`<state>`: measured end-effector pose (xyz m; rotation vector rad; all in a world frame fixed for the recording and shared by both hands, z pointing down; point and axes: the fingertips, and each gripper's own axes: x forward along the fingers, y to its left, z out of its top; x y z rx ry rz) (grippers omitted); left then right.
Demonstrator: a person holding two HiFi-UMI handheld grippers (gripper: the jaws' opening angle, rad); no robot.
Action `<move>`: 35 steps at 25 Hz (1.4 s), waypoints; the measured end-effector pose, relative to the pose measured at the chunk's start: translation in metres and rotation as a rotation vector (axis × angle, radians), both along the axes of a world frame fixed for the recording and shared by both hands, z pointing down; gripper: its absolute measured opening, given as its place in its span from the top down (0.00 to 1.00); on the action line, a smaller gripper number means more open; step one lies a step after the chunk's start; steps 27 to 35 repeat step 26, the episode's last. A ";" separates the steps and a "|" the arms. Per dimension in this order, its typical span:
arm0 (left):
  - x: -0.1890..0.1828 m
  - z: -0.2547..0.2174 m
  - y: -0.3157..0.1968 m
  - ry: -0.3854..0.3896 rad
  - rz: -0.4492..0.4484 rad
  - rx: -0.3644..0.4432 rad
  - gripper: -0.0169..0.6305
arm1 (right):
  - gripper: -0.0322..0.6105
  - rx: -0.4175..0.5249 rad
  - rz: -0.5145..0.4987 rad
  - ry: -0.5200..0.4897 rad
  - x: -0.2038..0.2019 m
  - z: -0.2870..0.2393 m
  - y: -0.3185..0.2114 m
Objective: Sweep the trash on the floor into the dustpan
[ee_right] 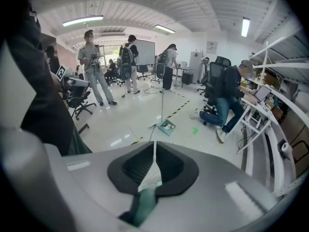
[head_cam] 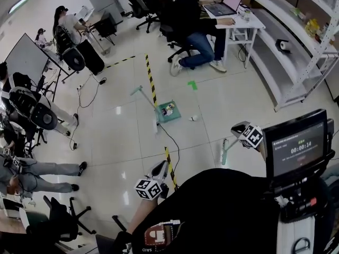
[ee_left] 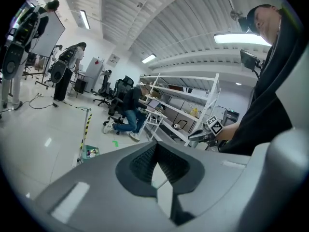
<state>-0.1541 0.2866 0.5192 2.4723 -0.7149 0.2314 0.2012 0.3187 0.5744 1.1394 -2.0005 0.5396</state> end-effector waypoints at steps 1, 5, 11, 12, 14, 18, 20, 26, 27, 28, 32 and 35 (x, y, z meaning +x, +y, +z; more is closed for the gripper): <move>0.006 -0.004 0.002 0.004 -0.002 0.012 0.98 | 0.93 0.003 -0.017 -0.007 -0.003 -0.005 0.004; 0.049 -0.019 0.011 0.039 -0.035 0.052 0.98 | 0.93 0.029 -0.071 -0.050 0.007 -0.019 0.017; 0.086 -0.021 0.008 0.072 -0.032 0.048 0.98 | 0.93 0.072 -0.131 -0.071 0.005 -0.035 0.007; 0.087 -0.020 0.008 0.075 -0.033 0.045 0.98 | 0.93 0.077 -0.138 -0.066 0.003 -0.037 0.007; 0.085 -0.018 0.008 0.075 -0.035 0.043 0.98 | 0.93 0.088 -0.153 -0.052 -0.001 -0.041 0.009; 0.085 -0.014 0.008 0.071 -0.036 0.040 0.98 | 0.93 0.057 -0.157 -0.044 0.005 -0.027 0.019; 0.087 -0.013 0.007 0.073 -0.030 0.038 0.98 | 0.93 0.044 -0.148 -0.045 0.007 -0.023 0.021; 0.093 -0.014 0.002 0.089 -0.028 0.039 0.98 | 0.93 0.012 -0.161 -0.032 0.010 -0.015 0.019; 0.093 -0.014 0.002 0.089 -0.028 0.039 0.98 | 0.93 0.012 -0.161 -0.032 0.010 -0.015 0.019; 0.093 -0.014 0.002 0.089 -0.028 0.039 0.98 | 0.93 0.012 -0.161 -0.032 0.010 -0.015 0.019; 0.093 -0.014 0.002 0.089 -0.028 0.039 0.98 | 0.93 0.012 -0.161 -0.032 0.010 -0.015 0.019; 0.093 -0.014 0.002 0.089 -0.028 0.039 0.98 | 0.93 0.012 -0.161 -0.032 0.010 -0.015 0.019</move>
